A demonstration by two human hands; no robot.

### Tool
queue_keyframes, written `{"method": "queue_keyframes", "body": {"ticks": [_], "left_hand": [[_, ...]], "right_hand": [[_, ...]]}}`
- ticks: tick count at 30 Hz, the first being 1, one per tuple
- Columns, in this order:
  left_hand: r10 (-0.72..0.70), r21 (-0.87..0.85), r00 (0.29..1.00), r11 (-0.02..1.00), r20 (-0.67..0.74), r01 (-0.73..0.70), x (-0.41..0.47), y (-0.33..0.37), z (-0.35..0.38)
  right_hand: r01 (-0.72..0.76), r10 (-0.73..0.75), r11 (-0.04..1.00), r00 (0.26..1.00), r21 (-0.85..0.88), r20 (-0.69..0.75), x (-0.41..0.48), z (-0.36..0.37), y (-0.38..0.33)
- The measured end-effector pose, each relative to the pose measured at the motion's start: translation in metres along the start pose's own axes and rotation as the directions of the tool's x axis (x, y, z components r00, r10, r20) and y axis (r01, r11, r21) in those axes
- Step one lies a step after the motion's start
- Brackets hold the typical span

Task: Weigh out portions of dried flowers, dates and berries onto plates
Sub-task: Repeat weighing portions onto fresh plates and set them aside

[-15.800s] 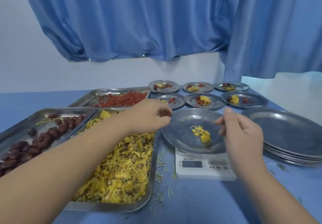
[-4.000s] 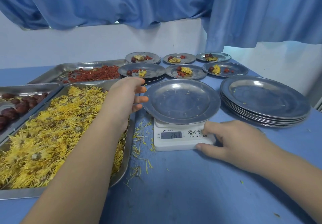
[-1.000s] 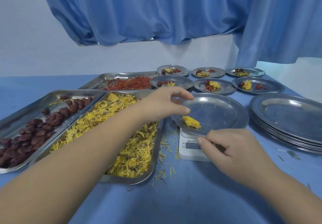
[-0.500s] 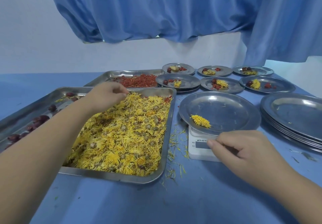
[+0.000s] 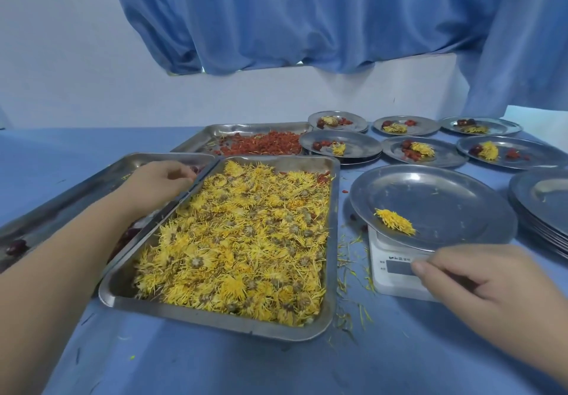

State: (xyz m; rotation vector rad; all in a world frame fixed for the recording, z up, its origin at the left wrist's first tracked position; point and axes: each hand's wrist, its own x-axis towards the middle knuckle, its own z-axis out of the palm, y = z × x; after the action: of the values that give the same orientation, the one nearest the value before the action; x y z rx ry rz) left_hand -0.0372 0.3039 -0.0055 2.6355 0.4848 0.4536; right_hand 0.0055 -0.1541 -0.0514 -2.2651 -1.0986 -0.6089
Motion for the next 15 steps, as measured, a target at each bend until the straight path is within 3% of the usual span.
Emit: {"method": "queue_keyframes", "body": {"ticks": [3,7,11,15], "left_hand": [[0.122,-0.078,0.992,0.990,0.044,-0.118,-0.004,0.020,0.013],[0.235,0.007,0.940,0.970,0.246,-0.244,0.002,0.050,0.027],[0.217,0.060,0.888,0.963,0.406,-0.263,0.010,0.063,0.030],[0.207,0.034,0.899,0.971,0.386,-0.238,0.011,0.069,0.029]], "right_hand": [[0.008,-0.008,1.000,1.000,-0.004,0.013,0.001,0.004,-0.001],[0.014,-0.014,1.000,1.000,0.010,0.013,0.002,0.005,0.001],[0.011,-0.011,1.000,1.000,0.002,-0.003,0.000,0.005,0.004],[0.014,-0.014,1.000,1.000,0.004,-0.025,-0.001,0.004,0.005]]}}
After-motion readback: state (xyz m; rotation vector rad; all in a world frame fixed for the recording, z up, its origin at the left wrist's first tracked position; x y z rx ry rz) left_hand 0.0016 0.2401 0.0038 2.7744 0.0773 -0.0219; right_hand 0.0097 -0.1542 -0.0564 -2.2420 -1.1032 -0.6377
